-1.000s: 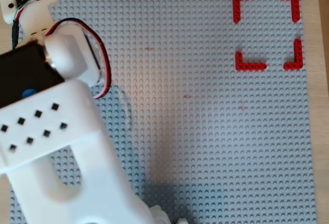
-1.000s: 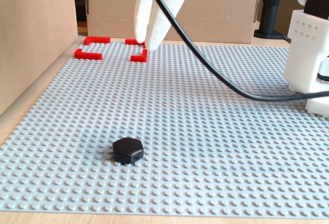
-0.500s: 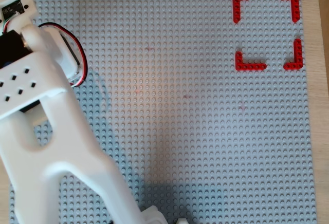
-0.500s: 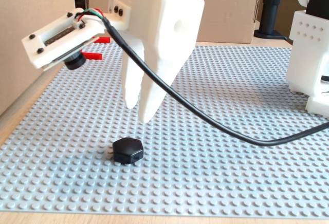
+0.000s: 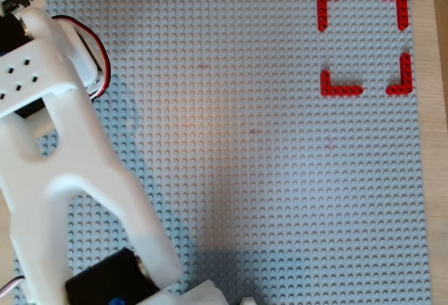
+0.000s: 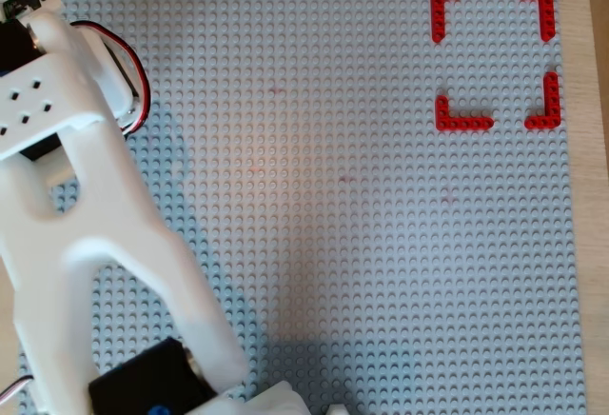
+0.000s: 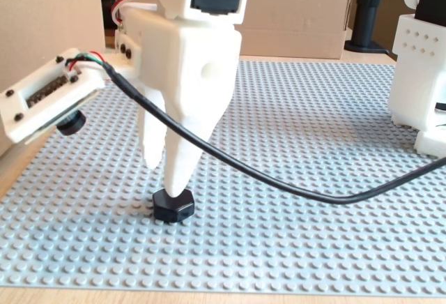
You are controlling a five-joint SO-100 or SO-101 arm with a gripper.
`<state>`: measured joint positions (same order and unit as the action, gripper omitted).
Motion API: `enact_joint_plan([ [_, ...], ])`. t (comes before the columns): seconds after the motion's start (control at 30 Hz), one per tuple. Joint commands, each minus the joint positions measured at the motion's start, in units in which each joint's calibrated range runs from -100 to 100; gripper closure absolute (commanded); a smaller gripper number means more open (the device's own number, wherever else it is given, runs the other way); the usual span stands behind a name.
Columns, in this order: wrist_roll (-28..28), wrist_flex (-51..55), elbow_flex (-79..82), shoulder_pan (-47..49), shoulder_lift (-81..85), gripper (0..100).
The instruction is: Grab the Lego and store it in red box
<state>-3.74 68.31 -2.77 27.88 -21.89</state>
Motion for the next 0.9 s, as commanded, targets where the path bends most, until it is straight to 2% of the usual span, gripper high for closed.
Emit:
enact_joint_plan([
  [0.0,-0.2,1.9,-2.8,0.7,0.4,83],
  [0.87,1.5,-2.3,-2.4,5.1,-0.1,80],
])
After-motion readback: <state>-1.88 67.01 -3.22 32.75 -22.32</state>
